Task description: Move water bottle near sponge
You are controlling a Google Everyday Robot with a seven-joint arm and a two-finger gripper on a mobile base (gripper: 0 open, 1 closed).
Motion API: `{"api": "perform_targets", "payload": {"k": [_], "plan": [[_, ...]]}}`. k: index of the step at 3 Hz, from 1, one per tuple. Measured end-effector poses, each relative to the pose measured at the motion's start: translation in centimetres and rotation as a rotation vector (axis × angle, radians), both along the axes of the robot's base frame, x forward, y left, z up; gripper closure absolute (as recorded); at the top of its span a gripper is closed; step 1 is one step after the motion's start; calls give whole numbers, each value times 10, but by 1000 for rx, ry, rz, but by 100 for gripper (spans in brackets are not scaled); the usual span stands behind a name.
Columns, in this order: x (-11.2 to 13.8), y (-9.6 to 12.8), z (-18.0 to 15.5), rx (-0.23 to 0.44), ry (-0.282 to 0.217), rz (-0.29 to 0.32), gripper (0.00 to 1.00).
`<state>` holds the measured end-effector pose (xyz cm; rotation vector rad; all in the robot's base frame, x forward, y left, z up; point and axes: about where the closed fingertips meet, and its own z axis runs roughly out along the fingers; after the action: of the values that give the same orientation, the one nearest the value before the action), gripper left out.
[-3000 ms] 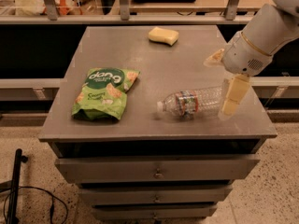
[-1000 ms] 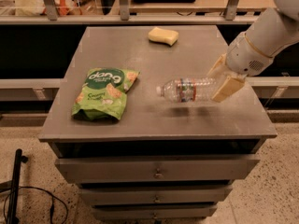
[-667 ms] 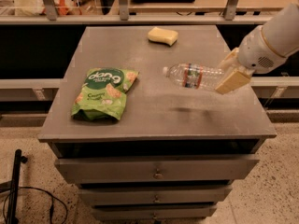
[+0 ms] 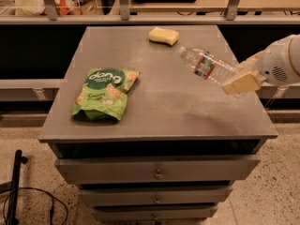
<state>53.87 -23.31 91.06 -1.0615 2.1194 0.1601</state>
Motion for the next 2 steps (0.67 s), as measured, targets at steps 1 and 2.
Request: {"api": "perform_targets", "payload": {"k": [1,2], "plan": [[8,-5,3,42,-74,-126,100],[20,-5,14,27,-177,-228,100]]}}
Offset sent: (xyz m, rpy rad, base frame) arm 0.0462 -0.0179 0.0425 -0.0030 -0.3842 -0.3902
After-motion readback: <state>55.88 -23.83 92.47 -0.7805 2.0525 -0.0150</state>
